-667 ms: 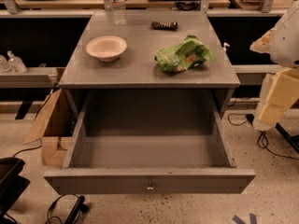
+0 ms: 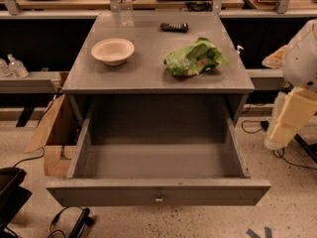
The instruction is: Close top drawer
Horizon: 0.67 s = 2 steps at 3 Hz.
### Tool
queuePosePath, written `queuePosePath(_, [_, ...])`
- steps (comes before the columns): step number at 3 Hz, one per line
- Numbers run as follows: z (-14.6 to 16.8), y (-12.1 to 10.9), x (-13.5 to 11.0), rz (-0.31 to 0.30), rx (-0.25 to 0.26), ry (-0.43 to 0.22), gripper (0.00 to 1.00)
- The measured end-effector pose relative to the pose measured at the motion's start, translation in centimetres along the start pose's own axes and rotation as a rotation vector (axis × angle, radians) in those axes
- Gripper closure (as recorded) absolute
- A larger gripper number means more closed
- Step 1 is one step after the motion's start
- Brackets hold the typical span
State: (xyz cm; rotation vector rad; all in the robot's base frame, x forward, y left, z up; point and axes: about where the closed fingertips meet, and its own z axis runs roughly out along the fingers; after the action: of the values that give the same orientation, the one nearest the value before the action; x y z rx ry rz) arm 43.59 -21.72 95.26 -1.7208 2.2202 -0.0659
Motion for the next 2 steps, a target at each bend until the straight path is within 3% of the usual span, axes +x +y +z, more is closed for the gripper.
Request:
queuePosePath(1, [4.6, 2.4, 2.3, 0.013, -0.010, -0.056, 0.00])
queuePosePath(2, [12.5, 7.4, 6.7, 0.071, -0.030, -0.138, 0.25])
